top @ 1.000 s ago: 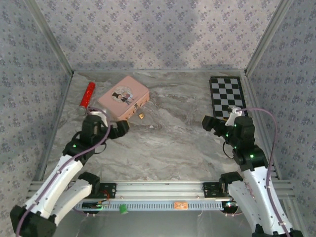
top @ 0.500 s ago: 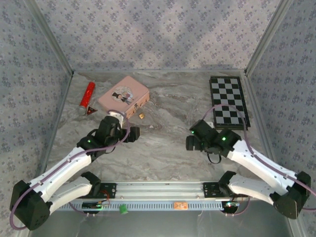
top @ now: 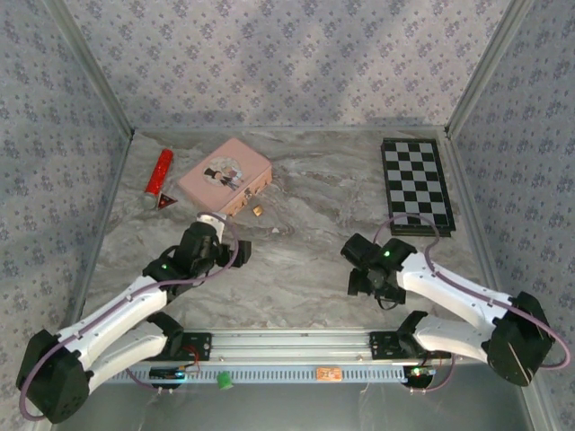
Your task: Unlock the padlock with the key
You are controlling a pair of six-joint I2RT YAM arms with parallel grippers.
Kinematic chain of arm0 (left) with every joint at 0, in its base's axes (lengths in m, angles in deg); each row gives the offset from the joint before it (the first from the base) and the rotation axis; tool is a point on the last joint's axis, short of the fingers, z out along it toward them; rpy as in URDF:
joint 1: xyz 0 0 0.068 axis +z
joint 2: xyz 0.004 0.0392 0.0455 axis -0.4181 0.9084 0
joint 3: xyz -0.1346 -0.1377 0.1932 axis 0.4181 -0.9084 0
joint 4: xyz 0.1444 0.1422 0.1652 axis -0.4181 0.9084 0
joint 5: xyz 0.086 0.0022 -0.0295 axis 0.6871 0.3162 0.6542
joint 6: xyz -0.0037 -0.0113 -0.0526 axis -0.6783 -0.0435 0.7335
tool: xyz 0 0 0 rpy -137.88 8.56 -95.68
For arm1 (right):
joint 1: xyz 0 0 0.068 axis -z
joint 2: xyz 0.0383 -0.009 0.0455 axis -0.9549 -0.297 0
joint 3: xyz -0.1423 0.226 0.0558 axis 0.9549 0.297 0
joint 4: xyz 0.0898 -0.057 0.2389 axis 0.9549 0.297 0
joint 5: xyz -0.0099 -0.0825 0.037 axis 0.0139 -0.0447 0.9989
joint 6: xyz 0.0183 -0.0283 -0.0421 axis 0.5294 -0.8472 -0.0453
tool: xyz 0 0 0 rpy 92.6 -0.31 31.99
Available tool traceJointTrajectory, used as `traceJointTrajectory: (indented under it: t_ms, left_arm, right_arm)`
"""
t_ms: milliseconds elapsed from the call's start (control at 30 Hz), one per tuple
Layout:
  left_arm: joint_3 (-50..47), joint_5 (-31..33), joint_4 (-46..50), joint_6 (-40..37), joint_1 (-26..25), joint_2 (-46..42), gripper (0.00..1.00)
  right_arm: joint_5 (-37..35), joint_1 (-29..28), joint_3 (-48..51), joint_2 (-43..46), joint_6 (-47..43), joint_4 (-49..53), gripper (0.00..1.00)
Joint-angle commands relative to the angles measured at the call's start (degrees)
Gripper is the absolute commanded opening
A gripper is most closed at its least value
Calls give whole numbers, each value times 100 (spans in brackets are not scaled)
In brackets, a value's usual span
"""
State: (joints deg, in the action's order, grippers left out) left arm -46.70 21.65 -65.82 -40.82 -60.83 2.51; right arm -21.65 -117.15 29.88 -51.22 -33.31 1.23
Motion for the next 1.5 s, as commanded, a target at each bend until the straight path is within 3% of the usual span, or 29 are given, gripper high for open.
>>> traceJointTrajectory:
  t_ms: [0, 267, 567, 767, 1233, 1467]
  left_arm:
    - [9, 60, -179, -91, -27, -172, 100]
    - [-10, 38, -187, -81, -27, -153, 100]
    - [-8, 30, -257, -96, -27, -25, 100]
    - [9, 47, -301, -109, -26, 101, 100]
    - [60, 69, -293, -132, -24, 255, 100]
    - [71, 85, -275, -144, -27, 282, 100]
  right_arm:
    - [185, 39, 245, -125, 356, -301, 89]
    - [447, 311, 945, -31, 442, -1312, 88]
    - [57, 435, 967, -192, 280, -1484, 87]
    - [206, 380, 959, -410, 217, -1916, 87]
    - [443, 30, 35, -1532, 0, -3067, 87]
    - [212, 54, -576, -1488, -472, -2200, 88]
